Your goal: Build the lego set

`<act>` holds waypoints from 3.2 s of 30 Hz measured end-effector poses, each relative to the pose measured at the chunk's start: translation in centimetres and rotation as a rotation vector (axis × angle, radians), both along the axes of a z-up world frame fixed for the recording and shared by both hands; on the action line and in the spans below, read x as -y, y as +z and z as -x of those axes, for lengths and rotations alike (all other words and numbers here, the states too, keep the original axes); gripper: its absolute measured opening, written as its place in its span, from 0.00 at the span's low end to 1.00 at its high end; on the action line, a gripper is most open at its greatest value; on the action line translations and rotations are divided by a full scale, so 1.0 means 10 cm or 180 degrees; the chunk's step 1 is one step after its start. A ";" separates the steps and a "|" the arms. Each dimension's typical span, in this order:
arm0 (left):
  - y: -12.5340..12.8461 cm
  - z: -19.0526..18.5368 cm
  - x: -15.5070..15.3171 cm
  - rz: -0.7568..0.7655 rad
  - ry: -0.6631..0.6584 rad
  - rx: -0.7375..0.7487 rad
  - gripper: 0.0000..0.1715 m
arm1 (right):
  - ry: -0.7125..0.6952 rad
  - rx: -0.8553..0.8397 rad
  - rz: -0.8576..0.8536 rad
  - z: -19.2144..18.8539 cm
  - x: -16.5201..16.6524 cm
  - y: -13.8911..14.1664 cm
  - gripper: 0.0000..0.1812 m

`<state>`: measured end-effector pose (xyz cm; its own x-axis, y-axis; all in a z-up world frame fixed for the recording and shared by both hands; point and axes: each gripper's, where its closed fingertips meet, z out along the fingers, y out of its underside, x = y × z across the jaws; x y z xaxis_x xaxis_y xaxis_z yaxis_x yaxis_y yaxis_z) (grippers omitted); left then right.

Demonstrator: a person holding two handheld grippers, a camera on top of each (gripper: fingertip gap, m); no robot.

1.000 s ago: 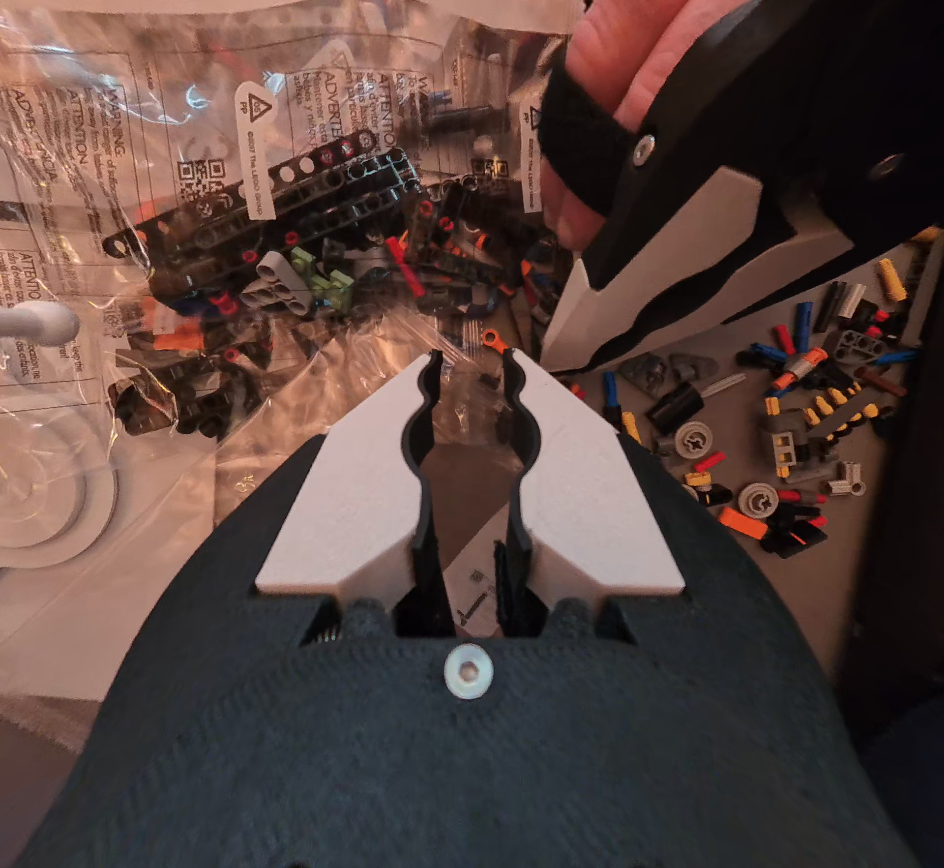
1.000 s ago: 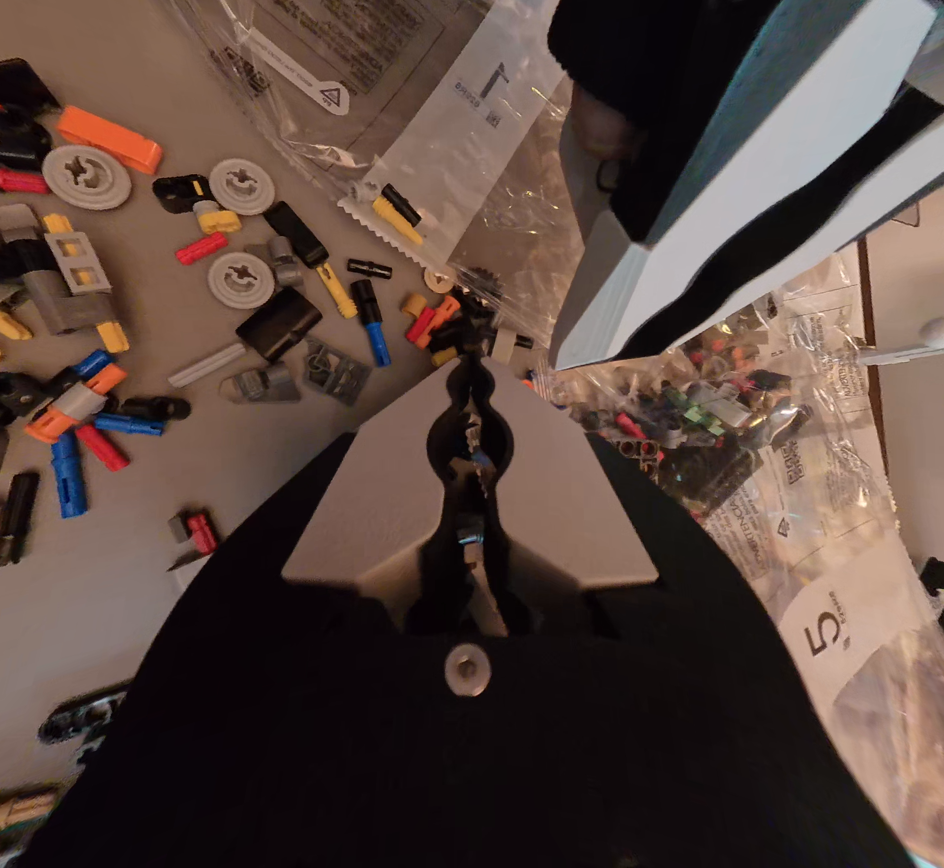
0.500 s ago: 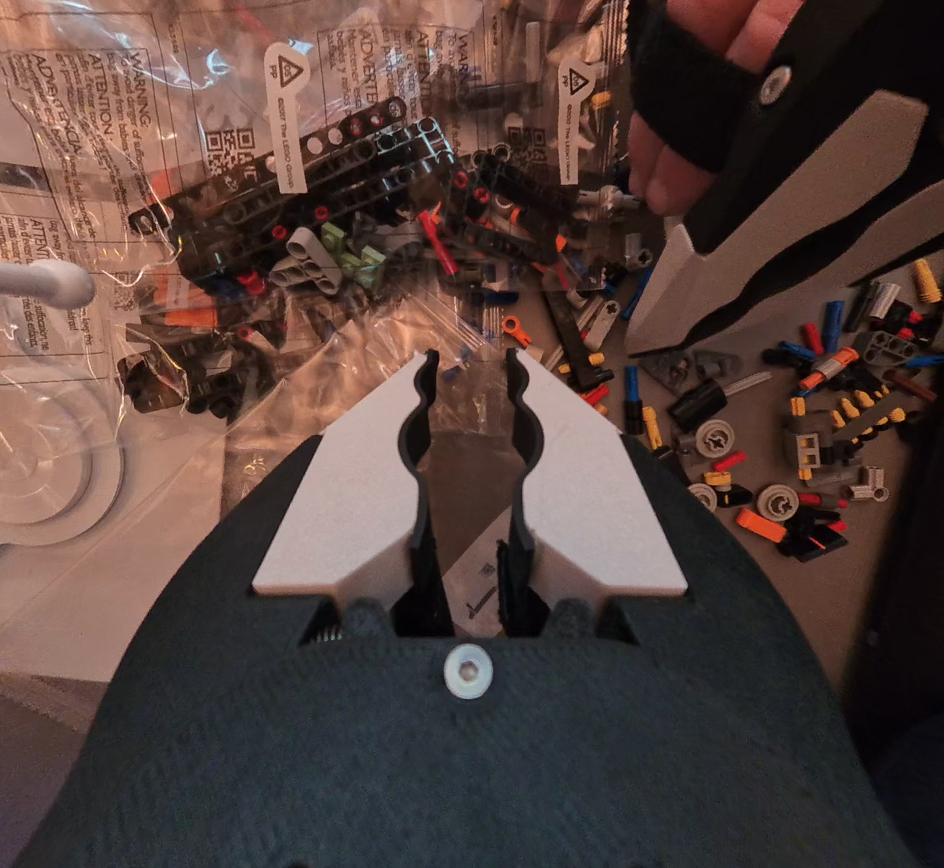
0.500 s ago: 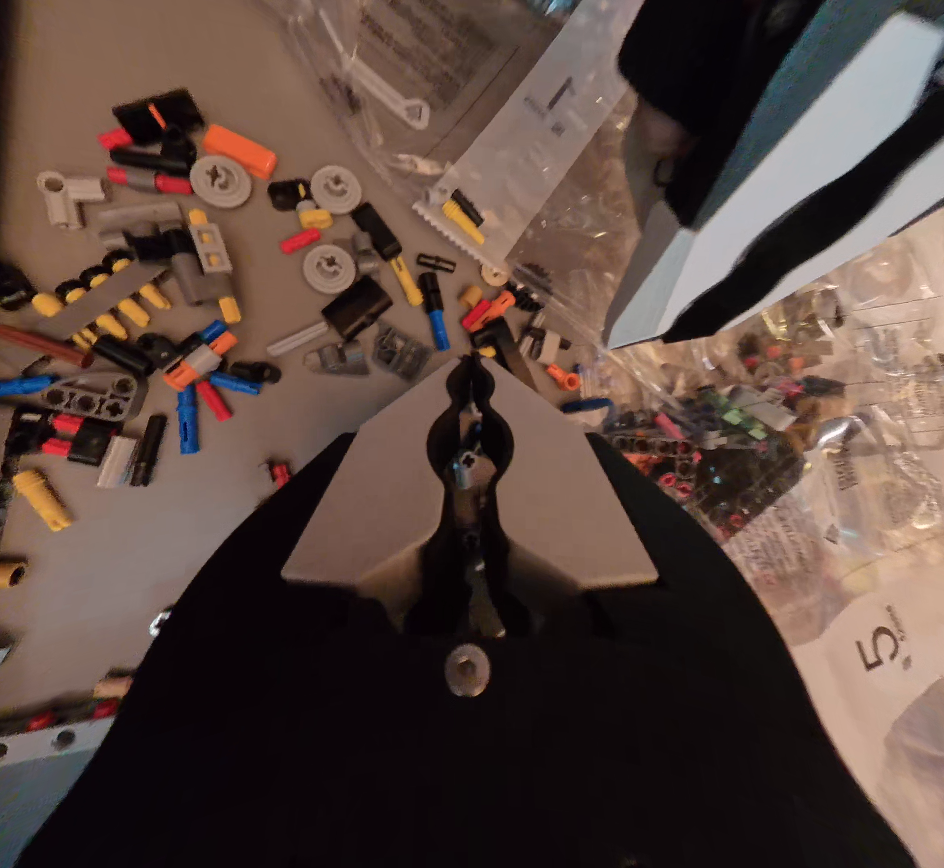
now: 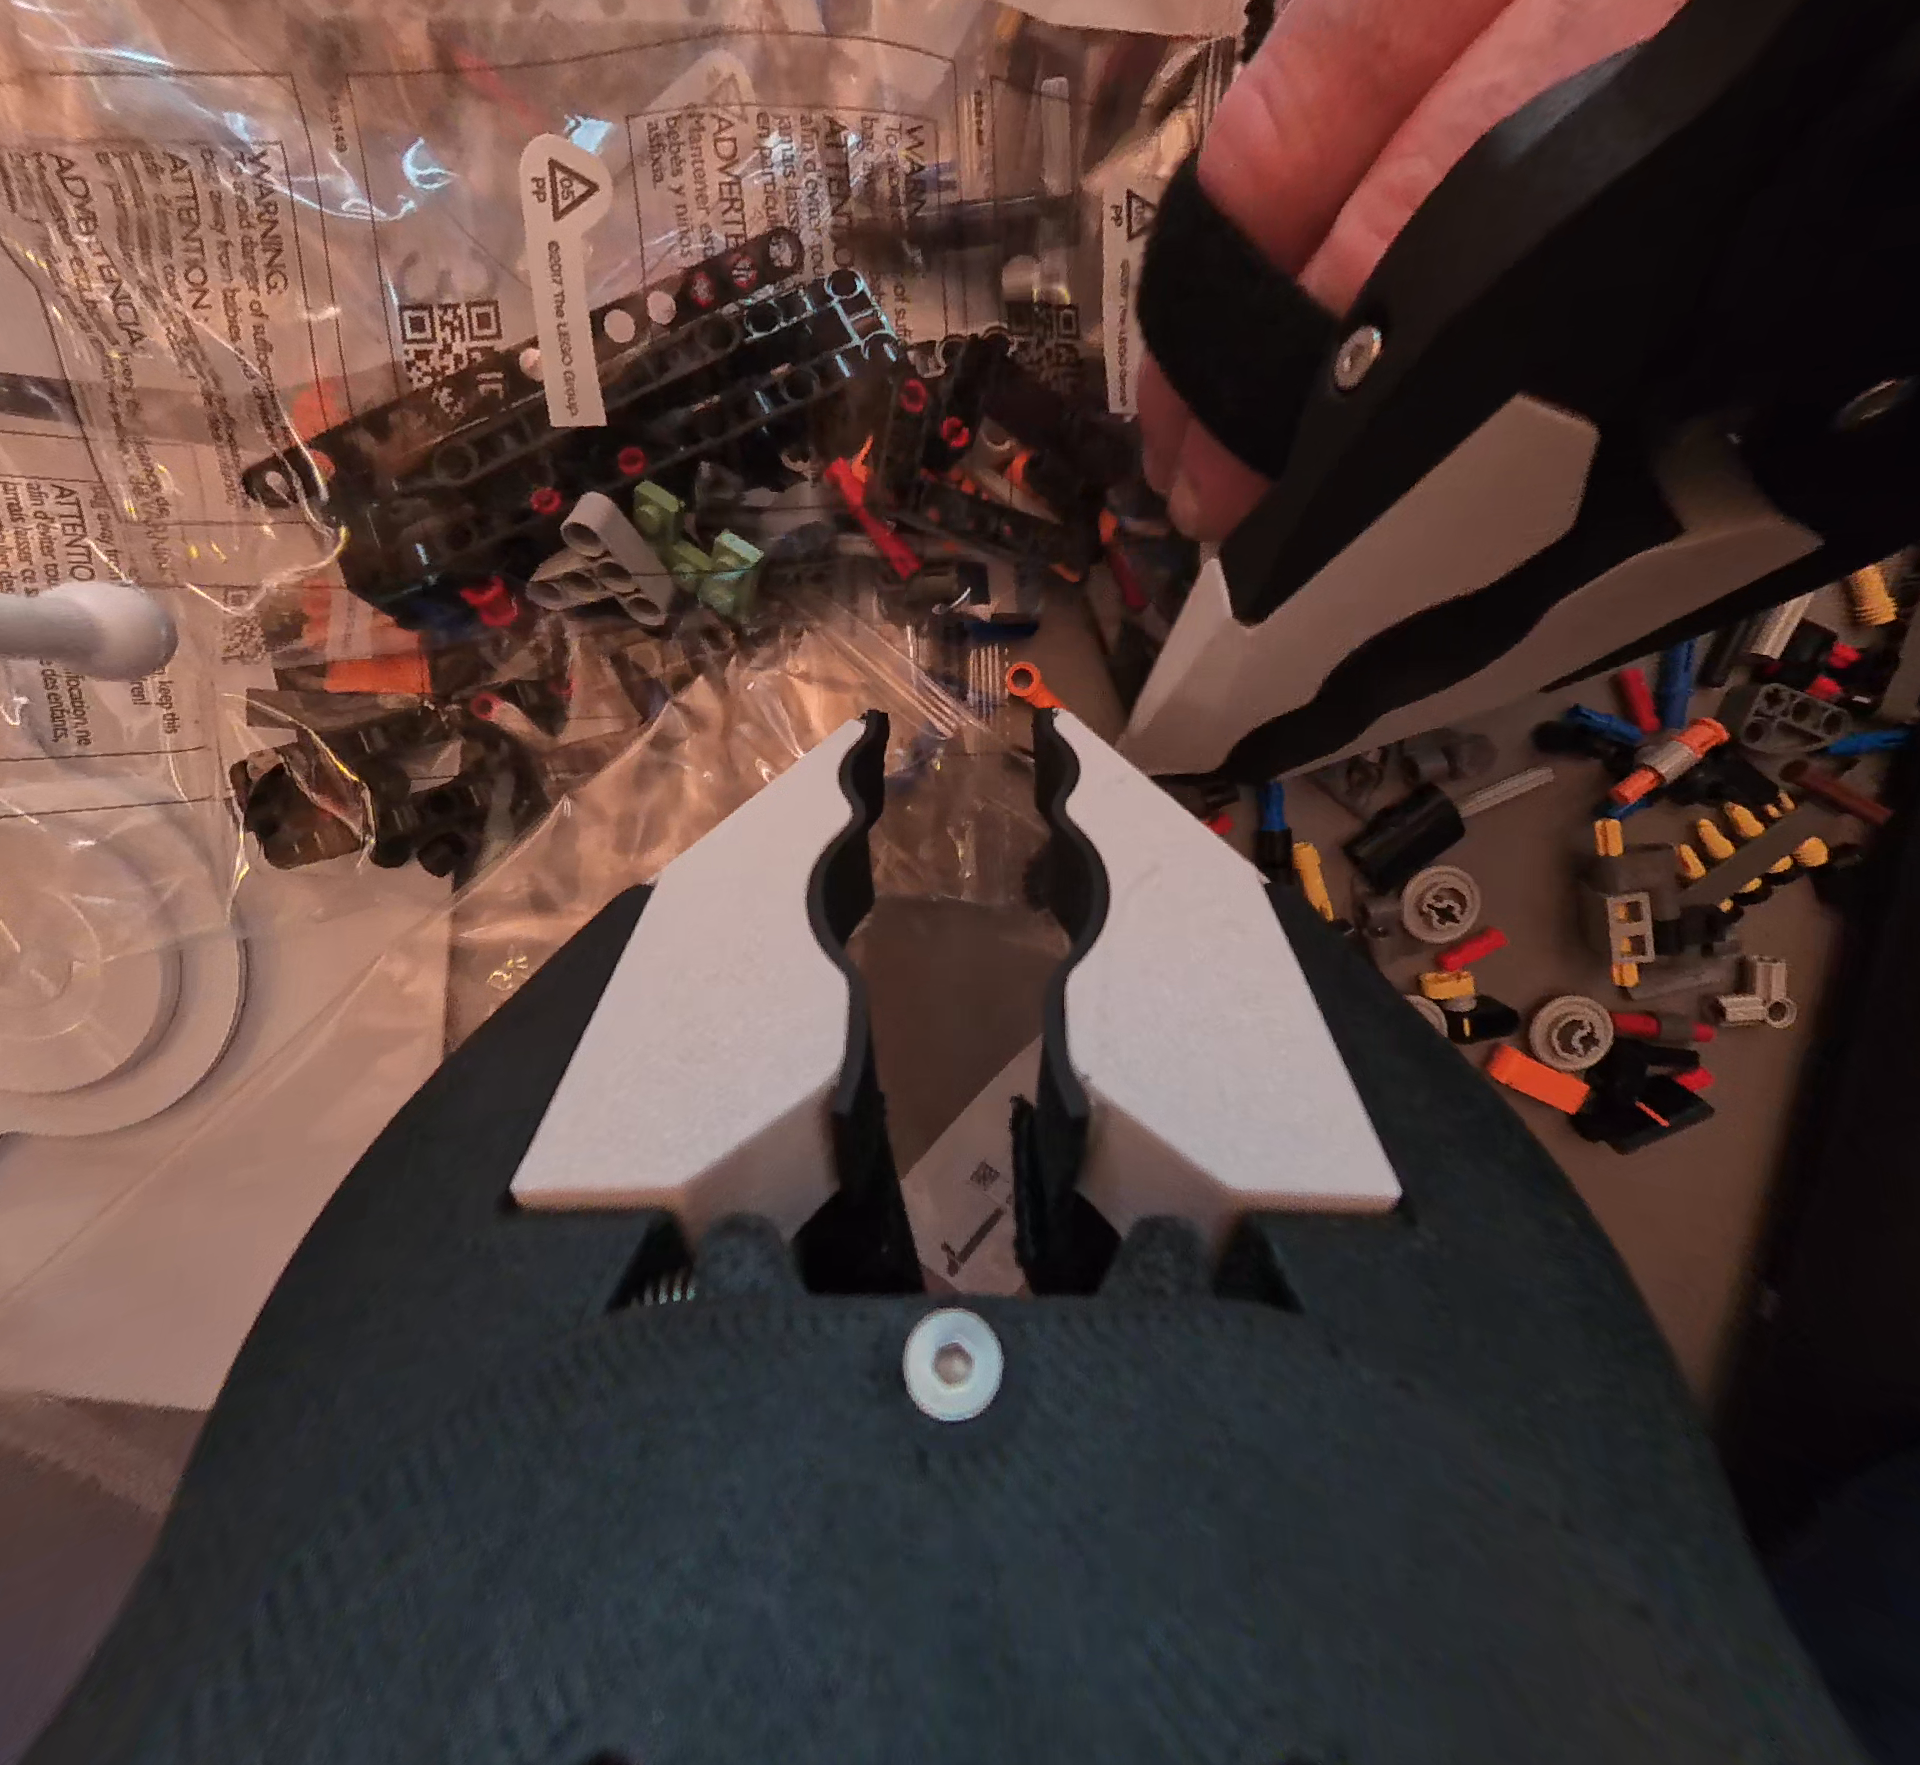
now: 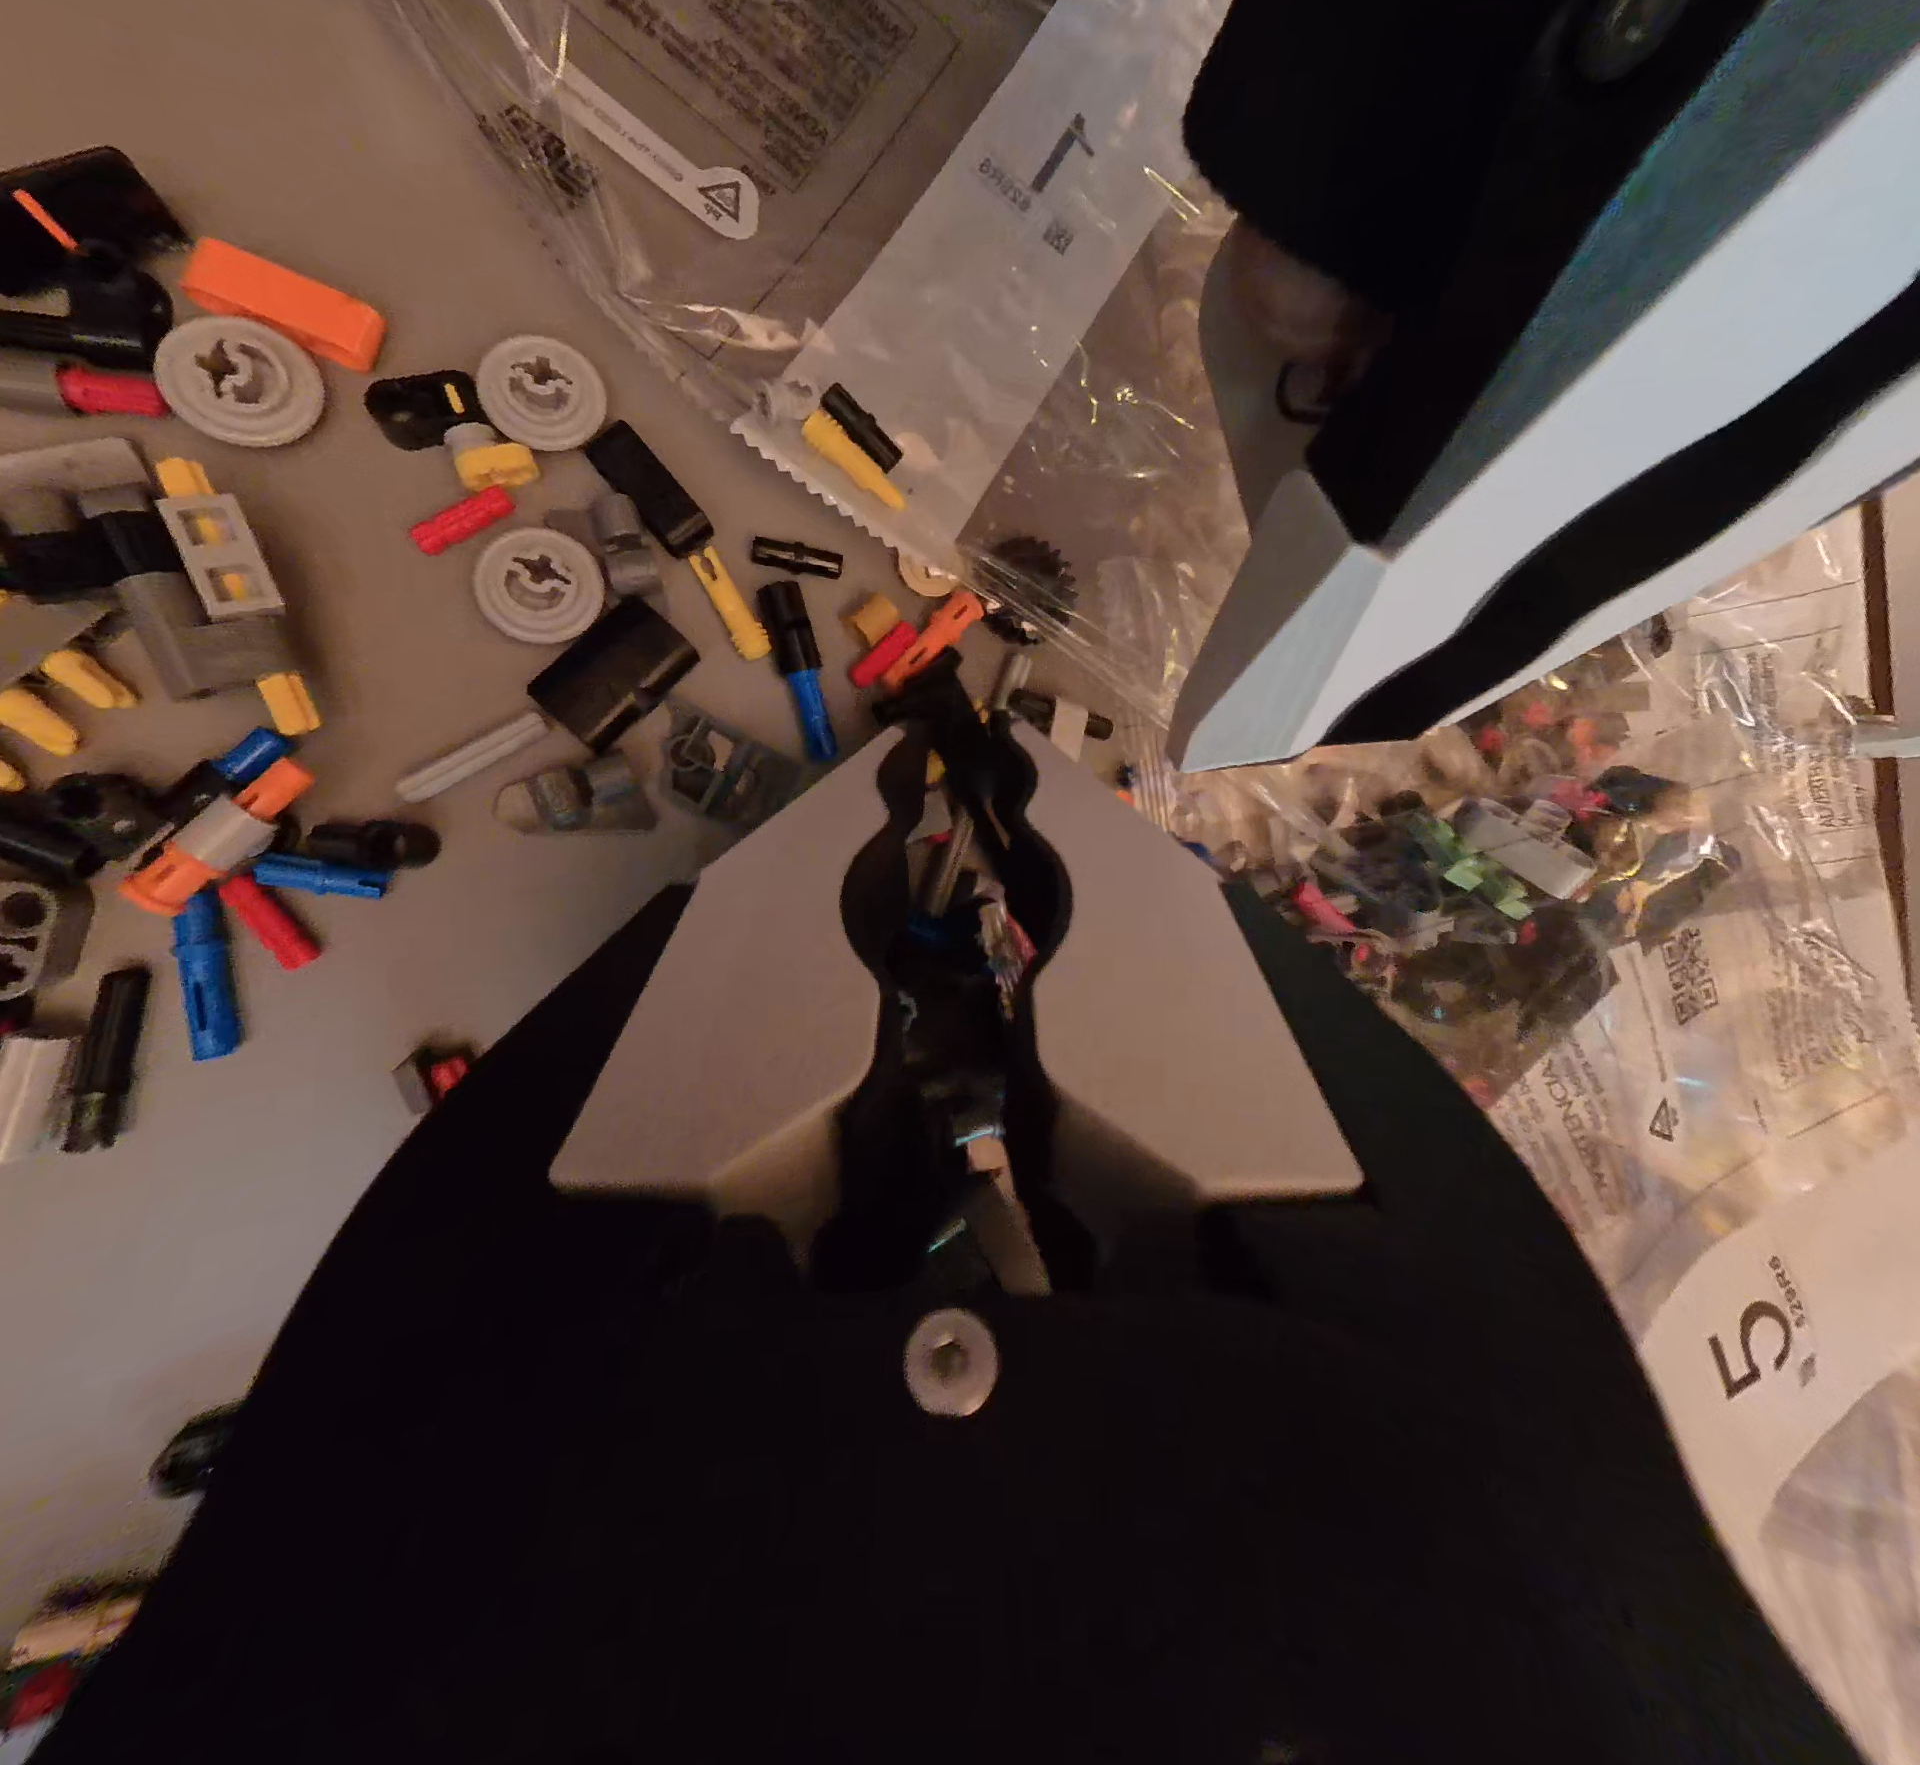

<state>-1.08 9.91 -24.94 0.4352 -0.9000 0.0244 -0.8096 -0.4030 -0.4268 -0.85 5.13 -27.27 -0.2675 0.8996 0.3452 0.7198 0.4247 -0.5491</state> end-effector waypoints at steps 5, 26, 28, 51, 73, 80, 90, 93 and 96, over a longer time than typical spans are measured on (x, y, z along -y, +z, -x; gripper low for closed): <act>0.00 0.01 0.00 -0.0007 0.0004 -0.0009 0.16 | 0.0077 0.0102 0.0158 -0.08 0.07 0.00 0.05; 0.08 0.01 -0.01 -0.0089 0.0006 0.0037 0.16 | 0.0114 0.0202 0.0321 -0.16 0.10 -0.02 0.04; 0.09 0.01 -0.02 -0.0097 0.0013 0.0047 0.16 | 0.0147 0.0262 0.0347 -0.21 0.13 -0.02 0.04; 0.11 0.02 -0.04 -0.0135 0.0021 0.0055 0.16 | 0.0002 0.0037 0.0539 0.05 0.22 0.00 0.13; 0.10 0.02 -0.03 -0.0124 0.0019 0.0056 0.16 | 0.0154 0.0387 0.0883 -0.25 0.32 -0.03 0.00; 0.13 0.04 -0.04 -0.0152 0.0034 0.0089 0.16 | 0.0158 0.0127 0.0864 -0.26 0.28 0.13 0.06; 0.19 0.04 -0.05 -0.0195 0.0036 0.0166 0.16 | -0.1033 -0.1725 -0.0048 -0.71 -0.78 1.43 0.13; 0.19 0.03 -0.05 -0.0198 0.0027 0.0181 0.16 | -0.1833 -0.2239 -0.0481 -1.35 -1.28 1.83 0.16; 0.20 0.02 -0.05 -0.0202 0.0015 0.0194 0.16 | -0.2599 -0.2691 -0.0849 -2.09 -1.66 2.12 0.16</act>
<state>-1.27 10.39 -22.95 0.4388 -0.8986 -0.0059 -0.7795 -0.3773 -0.5000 20.04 21.71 -6.11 0.7478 0.5718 0.3374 0.2843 0.1836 -0.9410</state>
